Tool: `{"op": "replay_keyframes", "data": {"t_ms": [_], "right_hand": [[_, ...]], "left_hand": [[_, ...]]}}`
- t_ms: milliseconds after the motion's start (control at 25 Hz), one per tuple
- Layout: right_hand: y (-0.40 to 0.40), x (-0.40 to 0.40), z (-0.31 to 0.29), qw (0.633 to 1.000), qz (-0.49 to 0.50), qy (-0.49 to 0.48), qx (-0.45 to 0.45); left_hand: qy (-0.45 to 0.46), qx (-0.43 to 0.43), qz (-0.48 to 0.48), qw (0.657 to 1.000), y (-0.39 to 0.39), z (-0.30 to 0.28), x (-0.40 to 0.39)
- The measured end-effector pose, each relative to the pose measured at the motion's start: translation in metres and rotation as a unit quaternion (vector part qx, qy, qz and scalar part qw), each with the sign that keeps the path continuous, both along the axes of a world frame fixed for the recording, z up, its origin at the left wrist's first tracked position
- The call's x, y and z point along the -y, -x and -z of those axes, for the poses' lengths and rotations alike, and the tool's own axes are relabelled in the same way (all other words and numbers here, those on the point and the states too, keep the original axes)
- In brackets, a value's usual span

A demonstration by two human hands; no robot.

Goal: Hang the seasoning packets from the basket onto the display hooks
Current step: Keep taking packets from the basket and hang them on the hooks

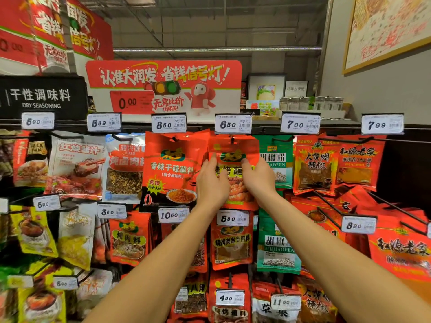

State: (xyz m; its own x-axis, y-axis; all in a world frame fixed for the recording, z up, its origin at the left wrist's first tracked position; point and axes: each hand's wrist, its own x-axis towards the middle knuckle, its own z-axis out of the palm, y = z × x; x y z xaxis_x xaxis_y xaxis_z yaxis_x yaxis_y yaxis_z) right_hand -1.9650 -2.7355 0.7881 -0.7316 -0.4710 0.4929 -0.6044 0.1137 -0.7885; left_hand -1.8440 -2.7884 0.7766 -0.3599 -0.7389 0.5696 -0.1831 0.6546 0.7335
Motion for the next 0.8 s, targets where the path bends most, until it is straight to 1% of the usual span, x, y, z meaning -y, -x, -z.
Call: {"op": "replay_keyframes", "data": {"t_ms": [160,320,400,480,520,640,680,760,800], "right_hand": [[0.023,0.025,-0.011,0.994,0.007,-0.069,0.083],[0.034,0.031,-0.016,0.987,-0.034,-0.069,0.143],[0.036,0.027,-0.01,0.979,-0.08,-0.04,0.184],[0.035,0.011,-0.001,0.976,-0.089,0.009,0.197],[0.033,0.0,0.005,0.98,-0.077,0.026,0.183],[0.03,-0.036,0.016,0.996,-0.014,0.054,0.076],[0.026,-0.048,0.018,0.994,-0.023,0.078,0.071],[0.012,-0.073,0.026,0.979,-0.086,0.134,0.131],[0.003,-0.085,0.033,0.967,-0.125,0.144,0.168]], "left_hand": [[-0.063,0.067,-0.03,0.995,0.022,-0.021,0.021],[-0.093,0.058,-0.012,0.994,0.023,-0.027,0.024],[-0.096,0.049,0.01,0.994,0.016,-0.024,0.021],[-0.089,0.037,0.02,0.995,0.003,-0.021,0.016],[-0.089,0.024,0.029,0.995,-0.005,-0.018,0.012],[-0.091,-0.027,0.058,0.994,-0.033,-0.007,0.0],[-0.101,-0.05,0.075,0.991,-0.043,-0.003,-0.005],[-0.155,-0.095,0.13,0.975,-0.065,0.01,-0.017],[-0.183,-0.105,0.147,0.966,-0.076,0.019,-0.022]]}}
